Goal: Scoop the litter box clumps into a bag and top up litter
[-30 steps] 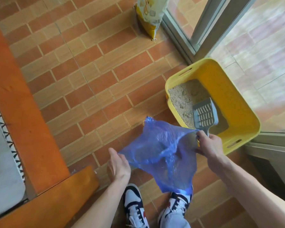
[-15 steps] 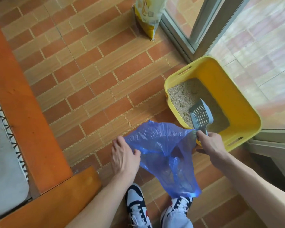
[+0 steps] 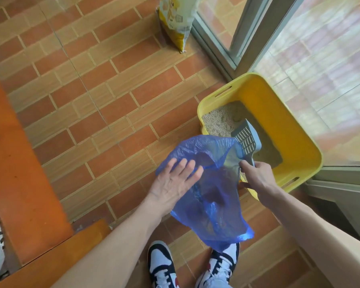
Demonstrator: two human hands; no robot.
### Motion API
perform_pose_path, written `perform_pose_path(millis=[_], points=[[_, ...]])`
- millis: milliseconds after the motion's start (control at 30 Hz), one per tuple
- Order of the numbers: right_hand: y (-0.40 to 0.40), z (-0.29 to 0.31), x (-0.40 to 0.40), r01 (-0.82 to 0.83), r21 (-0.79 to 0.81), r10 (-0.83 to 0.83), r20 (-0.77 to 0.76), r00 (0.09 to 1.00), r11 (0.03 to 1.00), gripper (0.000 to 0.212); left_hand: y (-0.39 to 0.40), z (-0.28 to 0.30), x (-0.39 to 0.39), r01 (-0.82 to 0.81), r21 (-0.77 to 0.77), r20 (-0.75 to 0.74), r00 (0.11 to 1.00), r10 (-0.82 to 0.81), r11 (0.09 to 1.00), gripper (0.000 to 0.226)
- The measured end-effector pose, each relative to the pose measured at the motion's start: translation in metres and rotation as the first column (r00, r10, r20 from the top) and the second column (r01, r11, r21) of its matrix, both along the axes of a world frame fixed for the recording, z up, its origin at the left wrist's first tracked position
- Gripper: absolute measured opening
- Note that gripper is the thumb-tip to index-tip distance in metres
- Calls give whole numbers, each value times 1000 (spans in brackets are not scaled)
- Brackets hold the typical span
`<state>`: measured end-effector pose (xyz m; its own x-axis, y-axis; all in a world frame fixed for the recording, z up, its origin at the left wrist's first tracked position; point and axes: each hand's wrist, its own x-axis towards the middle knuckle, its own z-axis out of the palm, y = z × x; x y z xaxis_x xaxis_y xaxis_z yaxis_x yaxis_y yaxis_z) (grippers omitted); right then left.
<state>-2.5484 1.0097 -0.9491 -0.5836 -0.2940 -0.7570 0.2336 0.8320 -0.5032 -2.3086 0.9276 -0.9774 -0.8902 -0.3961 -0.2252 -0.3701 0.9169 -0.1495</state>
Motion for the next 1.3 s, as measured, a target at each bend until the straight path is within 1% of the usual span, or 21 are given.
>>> perform_pose_path(millis=[33, 67, 100, 167, 200, 267, 367, 467, 533, 600, 667, 767, 800, 867, 933, 1000, 1100, 1167, 1200, 1233, 1300], points=[[0, -4, -2, -20, 6, 20, -12, 1000, 1000, 20, -5, 0, -8, -13, -9, 16, 1000, 13, 1000, 101], [1, -9, -4, -36, 15, 36, -21, 999, 999, 25, -11, -1, -16, -14, -12, 5, 1000, 14, 1000, 91], [2, -13, -6, -47, 22, 48, -27, 998, 999, 29, -17, -1, -23, -4, -10, -36, 999, 4, 1000, 73], [4, -17, -9, -73, 31, 74, -44, 996, 997, 33, -28, -2, -33, -22, -4, -174, 985, 20, 1000, 33], [5, -17, -11, -82, 34, 84, -60, 995, 996, 36, -31, -1, -37, -63, 25, -243, 968, 67, 998, 22], [6, -13, -13, -89, 48, 93, -93, 991, 995, 44, -32, 3, -38, -148, 133, -361, 913, 188, 980, 9], [15, 3, -12, -144, 113, 161, -159, 974, 983, 60, -30, 18, -40, -221, 306, -450, 824, 345, 926, 16], [33, 24, -9, -253, 164, 282, -191, 940, 954, 71, -32, 36, -43, -339, 449, -432, 728, 533, 827, 19], [48, 37, -10, -361, 208, 399, -184, 899, 909, 68, -33, 48, -43, -416, 492, -402, 671, 623, 765, 15], [62, 48, -11, -478, 288, 538, -186, 822, 830, 64, -35, 54, -42, -497, 505, -375, 610, 698, 706, 10], [72, 51, -11, -528, 311, 593, -169, 787, 790, 54, -37, 55, -40, -547, 506, -354, 573, 739, 667, 13], [78, 37, -9, -501, 220, 535, -139, 834, 837, 26, -38, 52, -37, -546, 515, -349, 571, 743, 661, 18], [79, 29, -8, -477, 204, 507, -133, 852, 855, 19, -37, 51, -35, -539, 516, -353, 574, 738, 666, 18], [79, 12, 0, -413, 171, 432, -95, 897, 895, 14, -37, 52, -30, -541, 513, -348, 578, 738, 666, 16], [76, -3, 10, -361, 118, 369, -55, 928, 925, 13, -38, 51, -24, -561, 530, -323, 559, 764, 635, 16], [69, -14, 18, -354, 90, 360, -60, 931, 931, 13, -40, 47, -20, -567, 572, -301, 527, 795, 593, 21], [56, -22, 20, -333, 78, 339, -89, 936, 940, 11, -44, 42, -20, -527, 639, -303, 496, 814, 560, 22], [52, -26, 18, -340, 71, 346, -100, 933, 938, 9, -47, 41, -25, -539, 681, -270, 444, 855, 495, 23], [49, -26, 17, -346, 60, 350, -107, 931, 937, 11, -48, 42, -29, -547, 706, -245, 407, 880, 450, 24], [47, -25, 15, -350, 37, 352, -115, 929, 936, 19, -49, 43, -34, -538, 739, -224, 371, 901, 405, 25], [43, -19, 9, -346, 4, 344, -137, 929, 938, 43, -52, 44, -44, -471, 814, -205, 315, 927, 341, 23]])
